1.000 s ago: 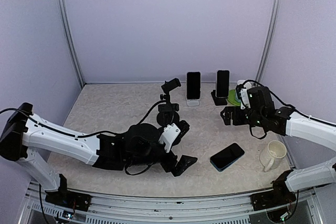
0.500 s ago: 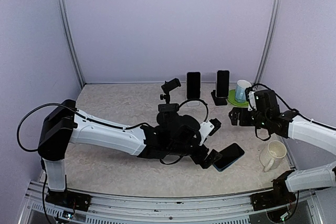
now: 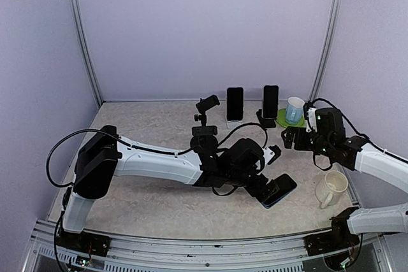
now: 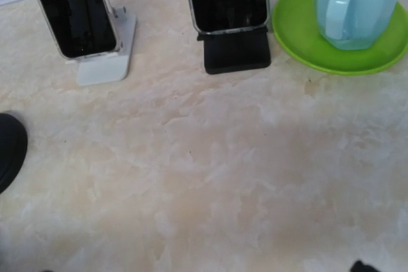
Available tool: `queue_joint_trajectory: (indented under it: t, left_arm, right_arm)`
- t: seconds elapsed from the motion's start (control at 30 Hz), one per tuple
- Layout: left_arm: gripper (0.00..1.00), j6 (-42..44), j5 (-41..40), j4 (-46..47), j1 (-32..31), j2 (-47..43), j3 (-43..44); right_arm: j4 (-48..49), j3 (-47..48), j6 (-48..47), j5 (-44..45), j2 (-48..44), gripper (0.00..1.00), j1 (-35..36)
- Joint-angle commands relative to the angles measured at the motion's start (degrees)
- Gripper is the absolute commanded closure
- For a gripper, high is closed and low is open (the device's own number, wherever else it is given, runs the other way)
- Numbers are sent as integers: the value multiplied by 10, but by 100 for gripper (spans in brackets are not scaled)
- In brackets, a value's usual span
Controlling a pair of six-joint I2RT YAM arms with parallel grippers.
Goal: Place the phone on the phone stand
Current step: Pick up the phone from the phone.
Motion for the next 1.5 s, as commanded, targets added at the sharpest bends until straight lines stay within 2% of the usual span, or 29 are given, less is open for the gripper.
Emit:
queue_joint_trajectory:
  t: [0.0,0.5,1.0,1.47]
  left_arm:
    - [1,5,13,-36,12,40,49]
    - [1,29,22,-73,19,113,123]
    - [1,19,80,-71,15,124,132]
    - [1,-3,53,-68,5,139,133]
  right_arm:
    - [8,-7,2,0,-13,0,-7]
    - [21,-19,7,-5,-17,0,-14]
    - [26,-26,9,-5,-26,0,-18]
    - [29,-32,10,-6,-48,0,-18]
